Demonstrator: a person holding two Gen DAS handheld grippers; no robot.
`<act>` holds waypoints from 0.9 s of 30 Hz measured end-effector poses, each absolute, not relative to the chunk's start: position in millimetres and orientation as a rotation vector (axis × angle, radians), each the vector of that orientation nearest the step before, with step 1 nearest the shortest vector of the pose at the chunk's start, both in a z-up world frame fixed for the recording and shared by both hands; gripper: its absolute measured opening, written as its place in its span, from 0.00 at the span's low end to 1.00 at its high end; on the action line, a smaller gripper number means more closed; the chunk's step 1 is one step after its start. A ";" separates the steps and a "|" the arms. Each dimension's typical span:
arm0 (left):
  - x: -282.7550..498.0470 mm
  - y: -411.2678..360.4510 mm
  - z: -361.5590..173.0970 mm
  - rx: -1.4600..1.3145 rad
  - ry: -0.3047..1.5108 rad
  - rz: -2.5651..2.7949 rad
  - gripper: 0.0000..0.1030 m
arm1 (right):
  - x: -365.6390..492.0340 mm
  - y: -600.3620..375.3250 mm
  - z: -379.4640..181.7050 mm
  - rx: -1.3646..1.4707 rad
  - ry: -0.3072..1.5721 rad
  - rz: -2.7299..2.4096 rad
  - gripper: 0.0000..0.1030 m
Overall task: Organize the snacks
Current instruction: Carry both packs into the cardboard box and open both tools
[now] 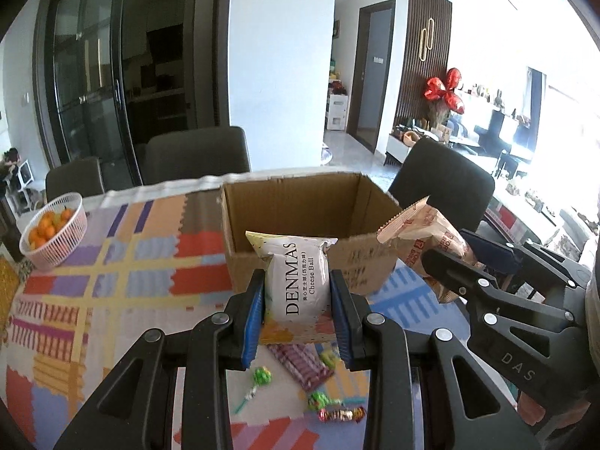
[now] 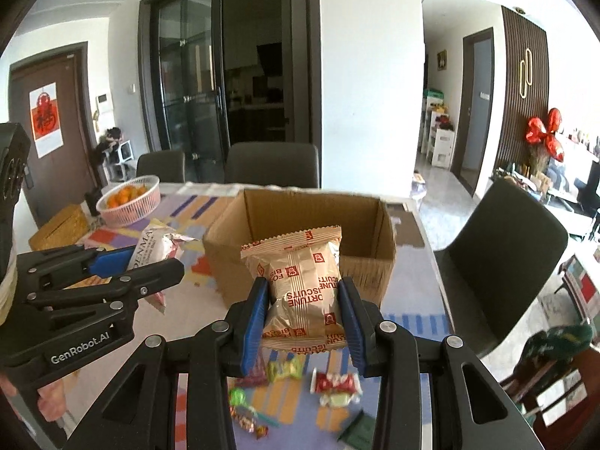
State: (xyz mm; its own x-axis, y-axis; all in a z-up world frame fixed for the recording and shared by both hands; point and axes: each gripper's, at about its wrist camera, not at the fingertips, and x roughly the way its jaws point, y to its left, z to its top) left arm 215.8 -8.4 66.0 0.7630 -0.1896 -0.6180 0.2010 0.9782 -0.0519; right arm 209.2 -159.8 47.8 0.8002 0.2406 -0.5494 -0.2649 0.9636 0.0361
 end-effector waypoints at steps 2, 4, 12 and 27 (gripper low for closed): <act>222.3 -9.3 70.2 0.025 0.664 -0.211 0.32 | 217.8 -159.2 53.4 -0.041 0.579 0.270 0.38; 230.8 -11.1 73.9 0.040 0.653 -0.208 0.32 | 226.8 -159.3 56.7 -0.039 0.577 0.268 0.38; 272.2 -13.9 79.3 0.055 0.672 -0.212 0.32 | 266.2 -157.2 60.2 -0.047 0.586 0.244 0.38; 346.6 -20.1 58.9 0.062 0.784 -0.200 0.33 | 333.1 -163.0 45.1 -0.078 0.657 0.197 0.38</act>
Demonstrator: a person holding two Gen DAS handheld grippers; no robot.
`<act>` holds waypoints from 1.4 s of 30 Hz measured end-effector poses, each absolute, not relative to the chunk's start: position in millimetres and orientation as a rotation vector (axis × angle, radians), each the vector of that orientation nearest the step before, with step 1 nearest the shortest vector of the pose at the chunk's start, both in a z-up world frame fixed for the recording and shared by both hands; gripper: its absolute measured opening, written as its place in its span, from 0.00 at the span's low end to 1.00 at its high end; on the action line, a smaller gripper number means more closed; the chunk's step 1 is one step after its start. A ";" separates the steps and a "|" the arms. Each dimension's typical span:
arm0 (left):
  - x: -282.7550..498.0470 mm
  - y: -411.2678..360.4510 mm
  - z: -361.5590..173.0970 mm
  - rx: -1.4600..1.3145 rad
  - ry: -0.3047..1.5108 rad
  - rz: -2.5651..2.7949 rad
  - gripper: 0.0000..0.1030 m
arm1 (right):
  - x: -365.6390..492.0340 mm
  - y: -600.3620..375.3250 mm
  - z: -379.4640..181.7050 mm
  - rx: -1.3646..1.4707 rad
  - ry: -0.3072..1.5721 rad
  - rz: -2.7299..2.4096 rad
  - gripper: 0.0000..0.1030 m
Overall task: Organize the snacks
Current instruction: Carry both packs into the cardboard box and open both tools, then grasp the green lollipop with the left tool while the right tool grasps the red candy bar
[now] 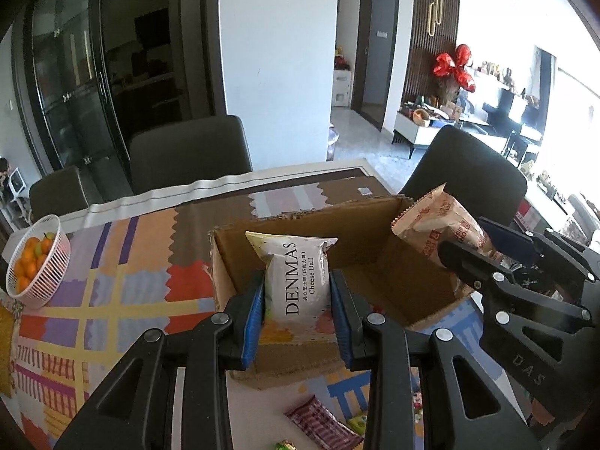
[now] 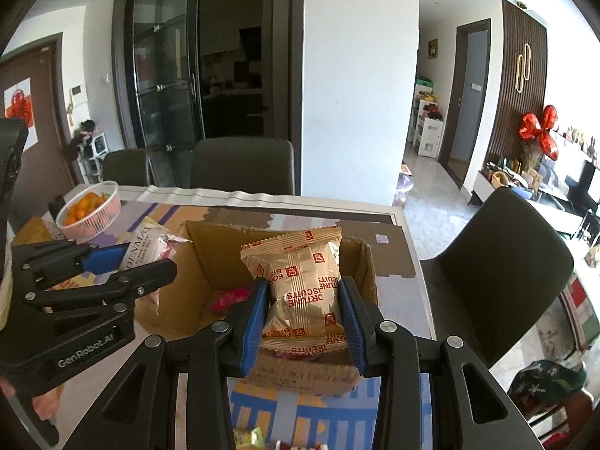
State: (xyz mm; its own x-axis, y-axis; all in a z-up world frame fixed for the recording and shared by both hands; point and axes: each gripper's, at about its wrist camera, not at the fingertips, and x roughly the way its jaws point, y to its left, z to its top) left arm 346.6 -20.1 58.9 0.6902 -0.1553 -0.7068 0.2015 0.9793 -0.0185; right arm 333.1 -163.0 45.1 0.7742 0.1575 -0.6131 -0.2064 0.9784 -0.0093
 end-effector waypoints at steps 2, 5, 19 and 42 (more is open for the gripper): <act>349.7 -19.9 59.2 0.072 0.795 -0.181 0.43 | 338.3 -161.8 43.7 -0.086 0.663 0.192 0.39; 342.6 -18.6 62.8 0.091 0.774 -0.158 0.61 | 339.0 -161.7 42.9 -0.106 0.666 0.174 0.54; 272.6 -11.6 81.5 0.164 0.666 -0.149 0.61 | 284.8 -167.1 52.6 -0.070 0.626 0.237 0.54; 185.6 -9.3 35.8 0.215 0.707 -0.154 0.61 | 206.9 -162.3 19.5 -0.087 0.679 0.278 0.54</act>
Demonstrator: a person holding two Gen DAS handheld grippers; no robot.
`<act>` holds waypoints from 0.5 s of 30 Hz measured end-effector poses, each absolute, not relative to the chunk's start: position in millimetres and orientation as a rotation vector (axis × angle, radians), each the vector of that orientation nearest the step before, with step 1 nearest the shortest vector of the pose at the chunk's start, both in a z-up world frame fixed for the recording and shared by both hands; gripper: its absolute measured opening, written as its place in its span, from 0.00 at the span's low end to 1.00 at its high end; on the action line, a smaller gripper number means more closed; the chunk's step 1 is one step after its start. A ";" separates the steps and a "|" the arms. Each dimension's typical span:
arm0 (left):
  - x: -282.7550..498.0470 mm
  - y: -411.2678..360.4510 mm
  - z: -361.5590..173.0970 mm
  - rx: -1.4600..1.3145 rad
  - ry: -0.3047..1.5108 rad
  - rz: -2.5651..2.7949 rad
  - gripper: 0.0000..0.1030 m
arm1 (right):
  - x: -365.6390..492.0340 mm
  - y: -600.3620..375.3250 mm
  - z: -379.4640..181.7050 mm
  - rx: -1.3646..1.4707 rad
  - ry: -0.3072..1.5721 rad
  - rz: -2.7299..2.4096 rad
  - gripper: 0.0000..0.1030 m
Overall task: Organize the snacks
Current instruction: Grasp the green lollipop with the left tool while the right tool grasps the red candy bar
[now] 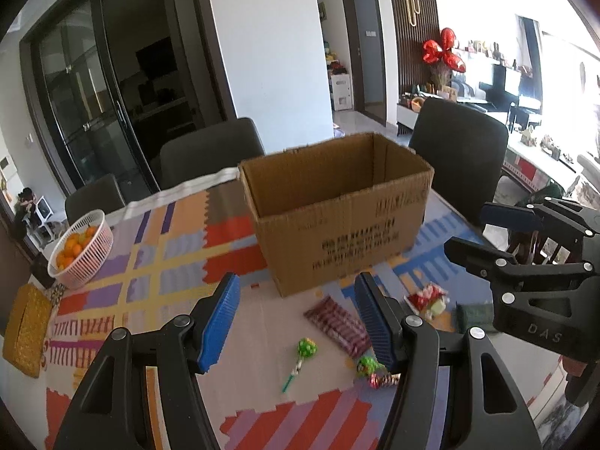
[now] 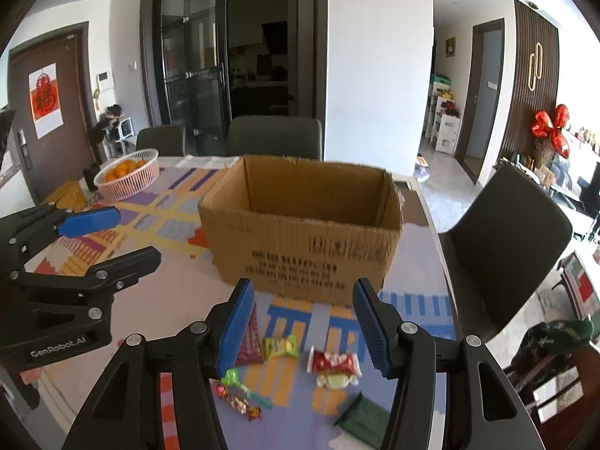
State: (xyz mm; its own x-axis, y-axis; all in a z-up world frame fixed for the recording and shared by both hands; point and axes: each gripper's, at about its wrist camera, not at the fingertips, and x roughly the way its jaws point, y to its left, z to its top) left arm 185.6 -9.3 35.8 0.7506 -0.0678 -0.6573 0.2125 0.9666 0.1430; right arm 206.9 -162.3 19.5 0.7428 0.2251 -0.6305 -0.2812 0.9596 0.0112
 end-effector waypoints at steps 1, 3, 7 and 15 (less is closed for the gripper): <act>182.6 -9.3 30.9 0.214 0.715 -0.154 0.61 | 205.8 -162.6 16.2 -0.087 0.686 0.277 0.54; 178.7 -8.9 21.4 0.212 0.736 -0.159 0.61 | 203.3 -161.3 6.7 -0.086 0.709 0.277 0.54; 174.2 -7.1 -0.6 0.209 0.789 -0.164 0.61 | 199.4 -160.6 -11.0 -0.082 0.756 0.280 0.54; 171.2 -3.7 -37.5 0.177 0.882 -0.163 0.61 | 193.1 -162.1 -45.0 -0.077 0.842 0.271 0.54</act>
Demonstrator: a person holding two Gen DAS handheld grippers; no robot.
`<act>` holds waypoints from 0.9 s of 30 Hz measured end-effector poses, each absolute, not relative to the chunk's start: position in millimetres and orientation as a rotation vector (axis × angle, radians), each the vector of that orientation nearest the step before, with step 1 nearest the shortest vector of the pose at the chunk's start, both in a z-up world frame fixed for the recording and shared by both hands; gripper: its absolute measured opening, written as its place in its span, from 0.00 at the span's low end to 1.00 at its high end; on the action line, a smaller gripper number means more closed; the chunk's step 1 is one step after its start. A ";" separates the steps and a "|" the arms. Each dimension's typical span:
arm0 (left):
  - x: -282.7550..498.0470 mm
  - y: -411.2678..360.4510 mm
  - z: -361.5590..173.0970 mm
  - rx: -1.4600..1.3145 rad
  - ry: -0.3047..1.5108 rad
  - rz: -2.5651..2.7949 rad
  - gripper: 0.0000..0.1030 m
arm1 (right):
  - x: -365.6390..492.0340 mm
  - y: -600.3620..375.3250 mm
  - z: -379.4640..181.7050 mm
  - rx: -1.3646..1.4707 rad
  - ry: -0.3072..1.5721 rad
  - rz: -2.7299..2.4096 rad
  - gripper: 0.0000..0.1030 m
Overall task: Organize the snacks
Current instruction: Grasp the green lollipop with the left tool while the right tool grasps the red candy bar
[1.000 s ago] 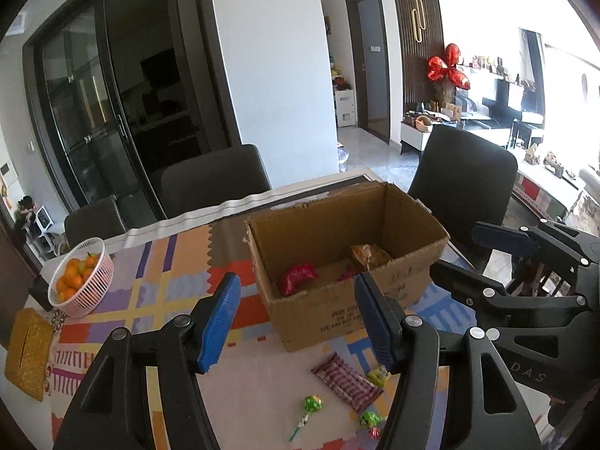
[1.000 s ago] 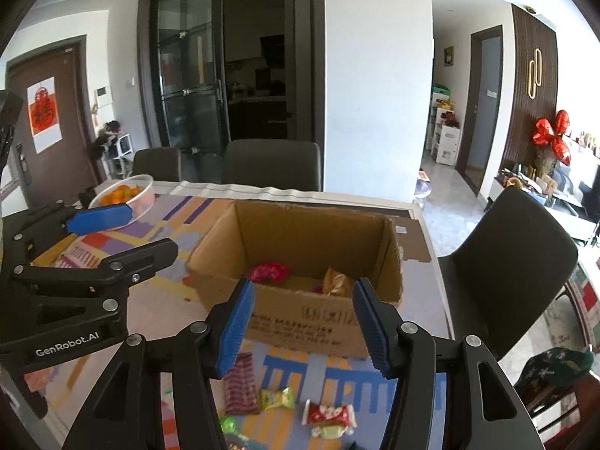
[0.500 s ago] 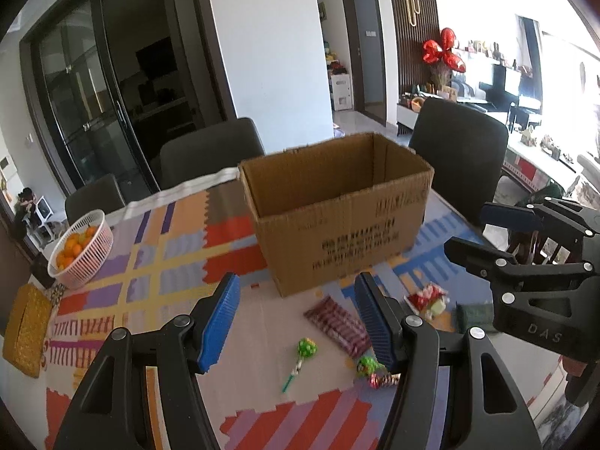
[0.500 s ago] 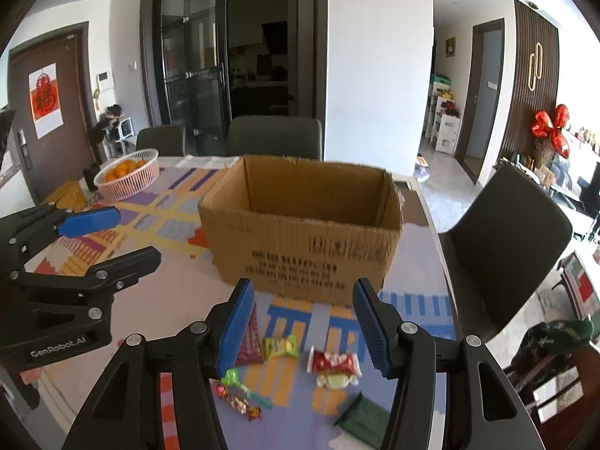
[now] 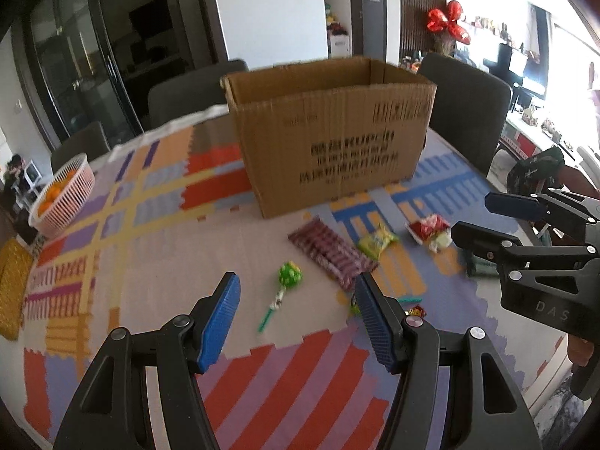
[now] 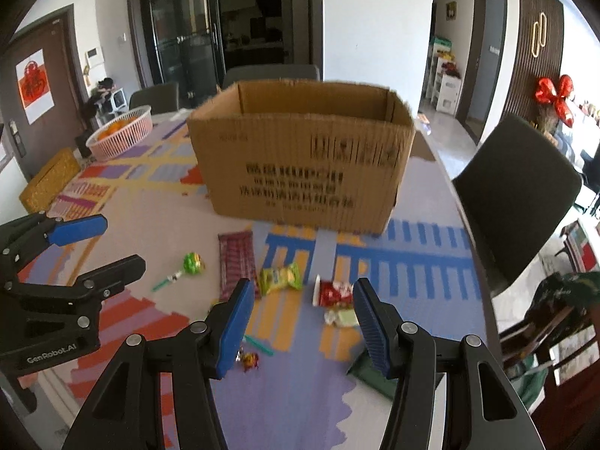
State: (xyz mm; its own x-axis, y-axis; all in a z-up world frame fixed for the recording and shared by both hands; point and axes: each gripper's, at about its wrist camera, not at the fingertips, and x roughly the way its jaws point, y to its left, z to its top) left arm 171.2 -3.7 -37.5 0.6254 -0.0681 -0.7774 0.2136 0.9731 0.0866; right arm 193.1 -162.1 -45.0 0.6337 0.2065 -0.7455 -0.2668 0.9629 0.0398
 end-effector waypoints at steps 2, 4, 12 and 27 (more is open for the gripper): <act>171.3 -2.2 -46.2 0.167 0.905 -0.161 0.61 | 193.7 -161.4 -53.0 -0.078 0.863 0.269 0.54; 171.4 -1.5 -54.8 0.159 0.929 -0.160 0.61 | 194.4 -161.8 -61.2 -0.074 0.886 0.263 0.54; 174.6 -0.9 -79.5 0.151 0.989 -0.150 0.61 | 197.8 -167.8 -86.5 -0.063 0.956 0.230 0.54; 216.8 3.0 -103.7 0.147 1.029 -0.102 0.61 | 240.7 -182.7 -112.6 0.003 1.014 0.135 0.55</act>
State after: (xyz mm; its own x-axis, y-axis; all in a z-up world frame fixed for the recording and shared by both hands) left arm 216.8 3.0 -103.8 0.5127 -0.0152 -0.8584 0.1532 0.9854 0.0741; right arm 240.7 -182.7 -112.6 0.5211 0.1140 -0.8459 -0.1114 0.9916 0.0650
